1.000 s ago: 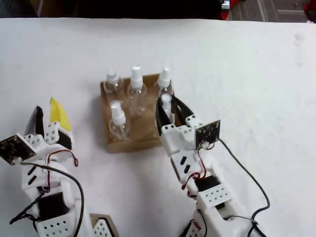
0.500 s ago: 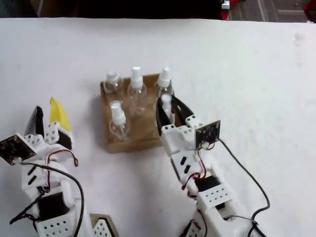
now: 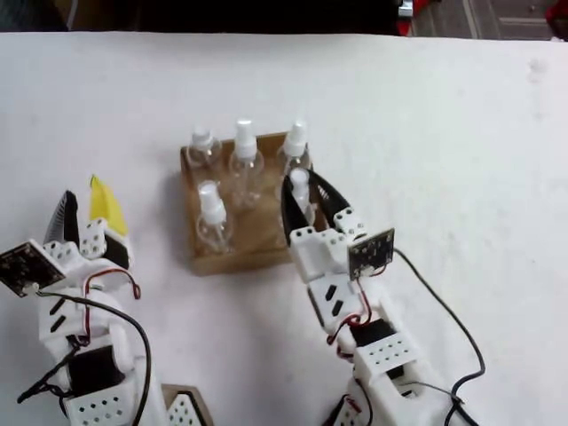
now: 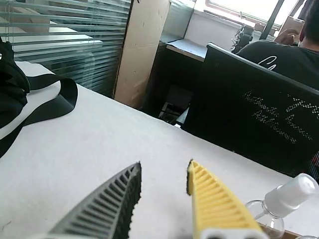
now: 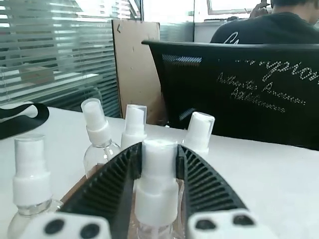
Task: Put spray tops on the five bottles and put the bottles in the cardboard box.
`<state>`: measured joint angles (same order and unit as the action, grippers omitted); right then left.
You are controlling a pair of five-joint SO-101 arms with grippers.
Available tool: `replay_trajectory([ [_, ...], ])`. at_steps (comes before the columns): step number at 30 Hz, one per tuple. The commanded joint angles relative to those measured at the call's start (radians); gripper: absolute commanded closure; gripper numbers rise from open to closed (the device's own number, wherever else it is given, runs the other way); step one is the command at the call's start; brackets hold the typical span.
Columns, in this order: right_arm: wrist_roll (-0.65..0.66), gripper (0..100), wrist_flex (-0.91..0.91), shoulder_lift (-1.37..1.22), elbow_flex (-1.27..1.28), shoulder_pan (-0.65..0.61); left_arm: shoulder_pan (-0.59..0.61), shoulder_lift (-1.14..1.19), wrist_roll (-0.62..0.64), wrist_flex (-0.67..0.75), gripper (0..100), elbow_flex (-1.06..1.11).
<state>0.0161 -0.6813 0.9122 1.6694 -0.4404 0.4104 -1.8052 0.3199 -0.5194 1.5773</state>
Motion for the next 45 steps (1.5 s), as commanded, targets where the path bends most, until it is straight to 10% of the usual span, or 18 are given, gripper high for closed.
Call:
replay_trajectory([
  [1,0.011,98.2,-0.013,0.002,0.008,0.015,-0.008,-0.012,0.005,0.025,85,-0.009],
  [24,0.020,98.3,0.239,0.002,-0.034,0.008,-0.008,-0.012,0.005,0.025,85,-0.009],
  [30,0.242,98.0,0.335,0.012,-0.038,0.001,-0.008,-0.012,0.005,0.025,85,-0.009],
  [38,0.172,75.3,0.346,0.012,-0.041,-0.010,-0.008,-0.012,0.005,0.025,85,-0.009],
  [45,0.167,75.8,0.346,0.012,-0.041,-0.013,-0.008,-0.012,0.005,0.025,85,-0.009],
])
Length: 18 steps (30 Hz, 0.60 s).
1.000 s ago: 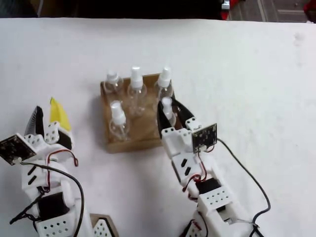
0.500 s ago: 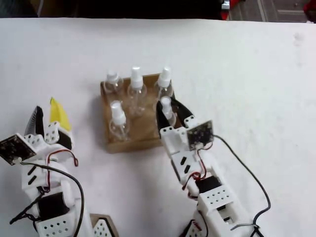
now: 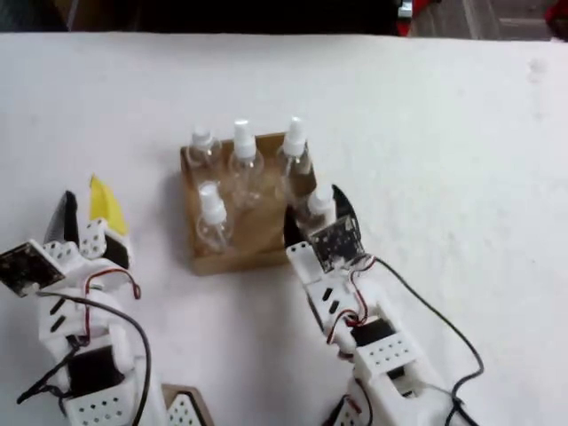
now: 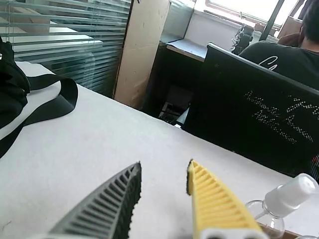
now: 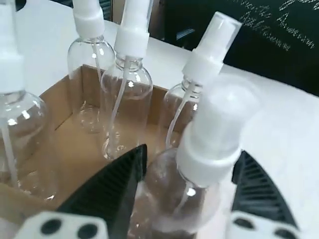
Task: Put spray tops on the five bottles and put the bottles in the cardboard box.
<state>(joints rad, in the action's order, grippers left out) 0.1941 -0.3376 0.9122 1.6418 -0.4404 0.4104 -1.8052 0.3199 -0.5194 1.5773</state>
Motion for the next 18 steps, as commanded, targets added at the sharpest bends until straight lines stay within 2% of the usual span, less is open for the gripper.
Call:
replay_trajectory([
  [1,-0.011,75.8,0.002,0.012,-0.014,-0.013,-0.008,-0.012,0.005,0.025,85,-0.009],
  [11,-0.012,75.5,0.005,0.012,-0.048,-0.007,-0.008,-0.012,0.005,0.025,85,-0.009],
  [15,-0.014,74.2,0.150,0.012,-0.114,-0.008,-0.008,-0.012,0.005,0.025,85,-0.009],
  [18,-0.080,67.3,0.302,0.012,-0.195,-0.007,-0.008,-0.012,0.005,0.025,85,-0.009],
])
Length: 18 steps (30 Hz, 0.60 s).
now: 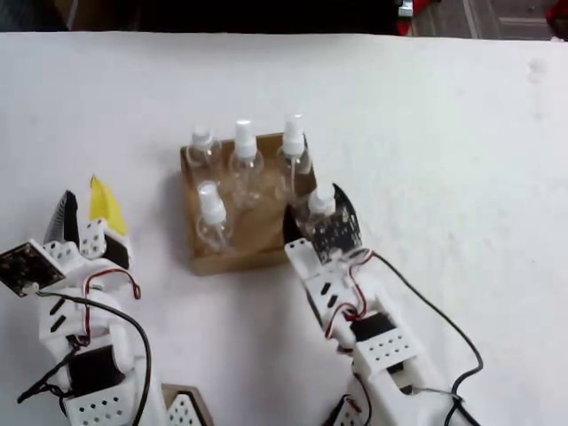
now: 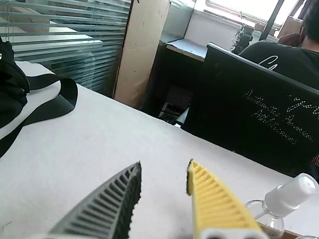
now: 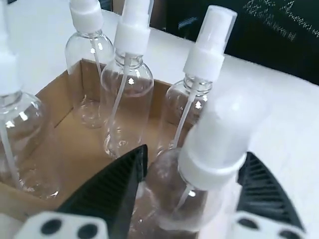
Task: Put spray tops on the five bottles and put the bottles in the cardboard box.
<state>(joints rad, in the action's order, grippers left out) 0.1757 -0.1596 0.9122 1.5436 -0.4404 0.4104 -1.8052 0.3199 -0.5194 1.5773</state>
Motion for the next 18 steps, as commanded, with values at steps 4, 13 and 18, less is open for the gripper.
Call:
replay_trajectory([
  [4,-0.126,55.8,0.260,0.012,-0.166,-0.007,-0.008,-0.012,0.005,0.025,85,-0.009],
  [13,-0.133,52.2,0.295,0.013,-0.216,-0.008,-0.008,-0.012,0.005,0.025,85,-0.009],
  [18,-0.135,52.2,0.401,0.013,-0.307,-0.008,-0.008,-0.012,0.005,0.025,85,-0.009],
])
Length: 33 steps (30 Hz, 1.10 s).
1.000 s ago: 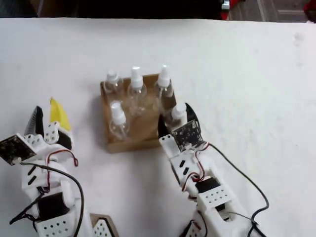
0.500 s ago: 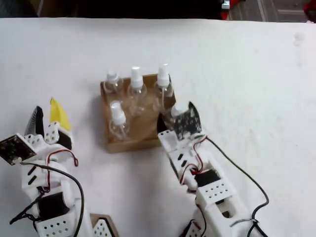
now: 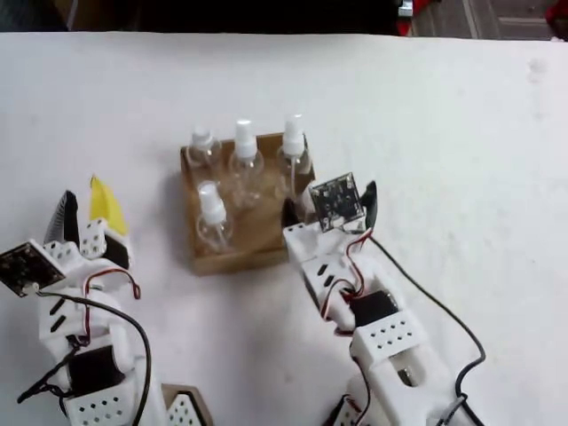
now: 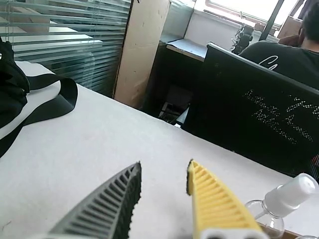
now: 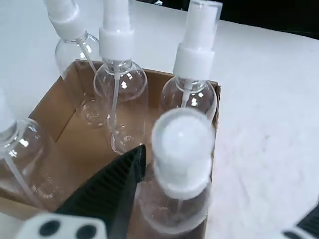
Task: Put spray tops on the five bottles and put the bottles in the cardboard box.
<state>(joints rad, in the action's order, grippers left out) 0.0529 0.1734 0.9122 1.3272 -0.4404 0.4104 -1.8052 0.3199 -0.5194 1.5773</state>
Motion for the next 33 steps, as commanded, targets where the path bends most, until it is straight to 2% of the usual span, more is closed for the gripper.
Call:
replay_trajectory([
  [1,-0.014,52.2,0.113,0.013,-0.120,-0.008,-0.008,-0.012,0.005,0.025,85,-0.009],
  [6,-0.055,52.2,0.285,0.013,-0.229,-0.008,-0.008,-0.012,0.005,0.025,85,-0.009],
  [15,-0.083,52.2,0.334,0.039,-0.279,-0.016,-0.008,-0.012,0.005,0.025,85,-0.009],
  [22,-0.133,52.2,0.615,0.255,-0.407,-0.016,-0.008,-0.012,0.005,0.025,85,-0.009],
  [29,-0.132,52.3,0.757,0.348,-0.519,-0.005,-0.008,-0.012,0.005,0.023,85,-0.009],
  [31,-0.132,54.3,0.788,0.348,-0.540,0.013,-0.008,-0.012,0.005,0.025,85,-0.009],
  [33,-0.140,62.2,0.797,0.348,-0.565,0.077,-0.008,-0.012,0.005,0.025,85,-0.009],
])
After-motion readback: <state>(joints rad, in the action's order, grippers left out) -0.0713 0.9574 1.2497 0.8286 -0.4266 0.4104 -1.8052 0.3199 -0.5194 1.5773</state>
